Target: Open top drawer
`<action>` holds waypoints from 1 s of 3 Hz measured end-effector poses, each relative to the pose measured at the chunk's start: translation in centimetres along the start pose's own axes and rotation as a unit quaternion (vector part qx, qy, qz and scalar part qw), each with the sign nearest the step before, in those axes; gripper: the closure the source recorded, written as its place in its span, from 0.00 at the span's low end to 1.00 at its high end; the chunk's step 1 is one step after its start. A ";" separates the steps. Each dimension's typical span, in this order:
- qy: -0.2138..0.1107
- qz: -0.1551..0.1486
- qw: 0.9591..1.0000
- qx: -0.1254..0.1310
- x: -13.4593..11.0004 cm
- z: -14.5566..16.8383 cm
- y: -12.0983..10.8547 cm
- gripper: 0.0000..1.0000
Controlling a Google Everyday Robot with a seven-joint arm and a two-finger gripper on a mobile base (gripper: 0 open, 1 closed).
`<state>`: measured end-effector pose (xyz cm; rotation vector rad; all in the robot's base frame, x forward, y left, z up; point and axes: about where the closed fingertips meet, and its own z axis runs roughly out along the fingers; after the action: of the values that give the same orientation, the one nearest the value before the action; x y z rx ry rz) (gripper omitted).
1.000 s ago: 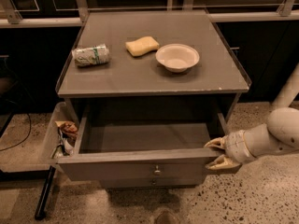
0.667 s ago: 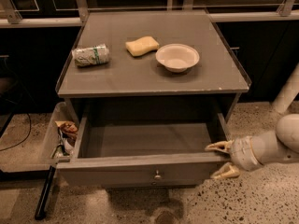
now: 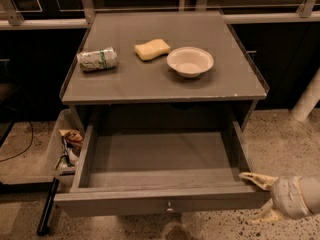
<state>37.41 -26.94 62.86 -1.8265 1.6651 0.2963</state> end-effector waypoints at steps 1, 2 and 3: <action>0.001 -0.002 1.000 0.006 0.2 -0.7 1.4 0.62; 0.001 -0.002 1.000 0.006 -0.1 -1.1 1.1 0.61; 0.001 -0.002 1.000 0.006 -0.1 -1.1 1.1 0.38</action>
Offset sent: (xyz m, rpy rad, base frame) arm -0.0148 -0.0060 -0.0010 -0.0012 -0.0116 -0.0049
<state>36.02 -27.53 63.43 -1.8216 1.6618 0.2823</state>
